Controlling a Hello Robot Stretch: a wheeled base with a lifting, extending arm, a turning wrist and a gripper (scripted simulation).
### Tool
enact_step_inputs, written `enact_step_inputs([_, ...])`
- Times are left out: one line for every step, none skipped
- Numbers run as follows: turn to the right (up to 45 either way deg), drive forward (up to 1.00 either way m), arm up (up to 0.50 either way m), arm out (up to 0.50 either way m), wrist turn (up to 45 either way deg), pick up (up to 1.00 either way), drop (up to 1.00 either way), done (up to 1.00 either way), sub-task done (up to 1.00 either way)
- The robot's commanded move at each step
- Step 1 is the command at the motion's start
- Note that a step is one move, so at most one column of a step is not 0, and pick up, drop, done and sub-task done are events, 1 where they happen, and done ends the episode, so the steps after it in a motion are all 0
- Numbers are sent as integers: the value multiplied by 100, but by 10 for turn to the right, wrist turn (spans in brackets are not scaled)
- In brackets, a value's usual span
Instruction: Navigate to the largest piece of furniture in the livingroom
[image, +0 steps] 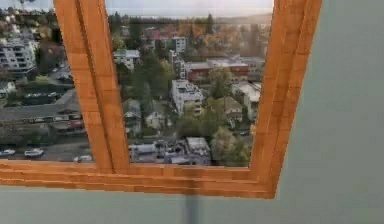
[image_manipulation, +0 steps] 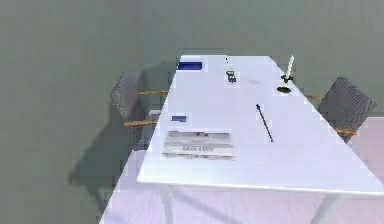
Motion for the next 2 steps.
enact_step_inputs([450, 0, 0, 0, 0, 0, 0, 0, 0])
enact_step_inputs([450, 0, 0, 0, 0, 0, 0, 0, 0])
